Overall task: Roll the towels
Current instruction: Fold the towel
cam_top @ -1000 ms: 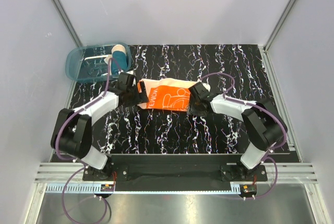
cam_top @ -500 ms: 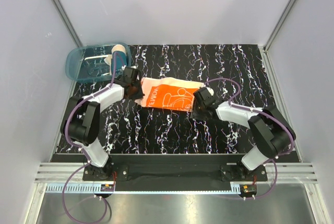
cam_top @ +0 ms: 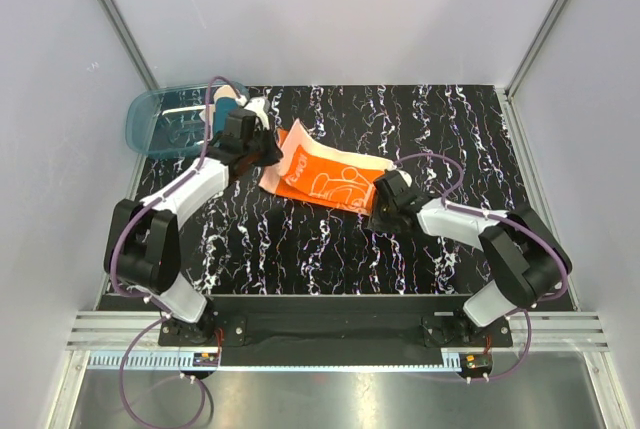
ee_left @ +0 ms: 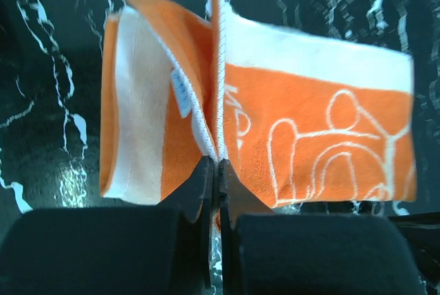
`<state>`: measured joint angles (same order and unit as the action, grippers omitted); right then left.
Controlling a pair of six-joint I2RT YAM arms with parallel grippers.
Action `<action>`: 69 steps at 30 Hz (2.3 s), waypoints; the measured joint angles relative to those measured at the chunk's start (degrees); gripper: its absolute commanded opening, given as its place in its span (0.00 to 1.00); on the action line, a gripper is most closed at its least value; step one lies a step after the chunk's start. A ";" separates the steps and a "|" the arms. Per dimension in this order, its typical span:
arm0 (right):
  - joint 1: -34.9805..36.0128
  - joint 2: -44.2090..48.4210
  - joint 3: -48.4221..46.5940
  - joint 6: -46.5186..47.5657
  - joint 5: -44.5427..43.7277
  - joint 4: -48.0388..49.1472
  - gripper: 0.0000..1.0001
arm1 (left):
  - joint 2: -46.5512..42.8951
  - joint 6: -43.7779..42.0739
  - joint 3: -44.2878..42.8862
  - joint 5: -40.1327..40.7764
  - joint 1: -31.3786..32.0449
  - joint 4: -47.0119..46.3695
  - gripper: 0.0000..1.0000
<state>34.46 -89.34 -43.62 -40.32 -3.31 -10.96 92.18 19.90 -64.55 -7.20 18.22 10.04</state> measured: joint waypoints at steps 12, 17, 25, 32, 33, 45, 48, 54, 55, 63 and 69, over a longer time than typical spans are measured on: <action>0.50 7.13 5.77 2.36 6.12 -2.45 0.31 | 15.15 2.45 1.14 -3.52 -6.82 -4.22 0.29; 0.57 15.76 6.21 2.60 7.48 -6.16 0.30 | 14.64 3.43 0.72 -1.36 -6.97 -2.95 0.45; 0.20 18.73 -4.11 2.64 6.78 -9.22 0.14 | 14.62 4.17 -0.81 2.84 -7.50 1.01 0.50; -4.31 3.43 -13.03 2.58 7.48 -6.21 0.09 | 13.99 5.73 0.48 4.44 -7.61 1.95 0.50; -4.72 1.09 -13.49 2.58 7.48 -6.08 0.08 | 13.35 6.03 1.25 4.50 -7.61 1.90 0.50; -10.01 -6.03 -4.61 -0.07 9.84 -0.33 0.06 | 4.85 9.33 11.37 5.16 -7.61 2.19 0.50; -10.80 -5.31 -3.02 -0.52 10.62 1.75 0.04 | 3.48 9.90 13.31 5.70 -7.61 1.22 0.51; -10.84 -0.92 1.88 -0.15 14.45 3.37 0.07 | 2.99 10.16 14.05 5.97 -7.61 0.31 0.51; -10.80 1.03 3.26 0.15 16.24 3.15 0.07 | 2.99 10.16 14.05 5.97 -7.61 0.31 0.50; -10.58 12.24 -4.02 2.97 22.67 0.55 0.07 | 3.02 10.16 13.92 5.95 -7.61 0.44 0.50; -13.07 -4.52 -18.38 2.97 23.45 1.25 0.06 | 3.06 10.12 13.66 5.86 -7.61 1.05 0.50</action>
<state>21.39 -93.86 -62.00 -37.34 20.14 -9.72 95.24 30.02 -50.89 -1.34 10.61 11.09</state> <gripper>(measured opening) 0.065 0.504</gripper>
